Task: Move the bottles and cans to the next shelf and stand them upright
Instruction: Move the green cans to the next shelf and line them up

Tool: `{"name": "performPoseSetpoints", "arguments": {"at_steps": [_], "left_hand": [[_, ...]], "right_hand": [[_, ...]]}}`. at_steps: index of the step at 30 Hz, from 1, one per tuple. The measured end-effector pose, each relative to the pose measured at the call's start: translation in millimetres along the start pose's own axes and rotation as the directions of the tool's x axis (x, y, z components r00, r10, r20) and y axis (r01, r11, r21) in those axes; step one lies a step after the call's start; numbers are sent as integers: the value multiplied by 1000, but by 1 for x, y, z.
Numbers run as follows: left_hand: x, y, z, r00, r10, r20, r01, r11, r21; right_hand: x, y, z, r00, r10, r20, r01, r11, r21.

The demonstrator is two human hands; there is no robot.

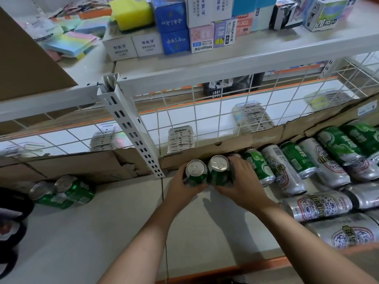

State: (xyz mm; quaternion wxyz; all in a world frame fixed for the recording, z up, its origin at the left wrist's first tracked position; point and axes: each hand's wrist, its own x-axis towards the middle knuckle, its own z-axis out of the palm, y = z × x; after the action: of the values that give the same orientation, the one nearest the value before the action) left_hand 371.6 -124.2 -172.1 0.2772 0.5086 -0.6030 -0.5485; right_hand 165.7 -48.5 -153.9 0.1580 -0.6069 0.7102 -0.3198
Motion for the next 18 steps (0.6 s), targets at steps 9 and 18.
{"name": "performPoseSetpoints", "arguments": {"at_steps": [9, 18], "left_hand": [[-28, 6, -22, 994, -4, -105, -1, 999, -49], [-88, 9, -117, 958, -15, -285, 0, 999, -52]], "right_hand": [[14, -29, -1, 982, 118, 147, -151, 959, 240], [-11, -120, 49, 949, 121, 290, -280, 745, 605]]}}
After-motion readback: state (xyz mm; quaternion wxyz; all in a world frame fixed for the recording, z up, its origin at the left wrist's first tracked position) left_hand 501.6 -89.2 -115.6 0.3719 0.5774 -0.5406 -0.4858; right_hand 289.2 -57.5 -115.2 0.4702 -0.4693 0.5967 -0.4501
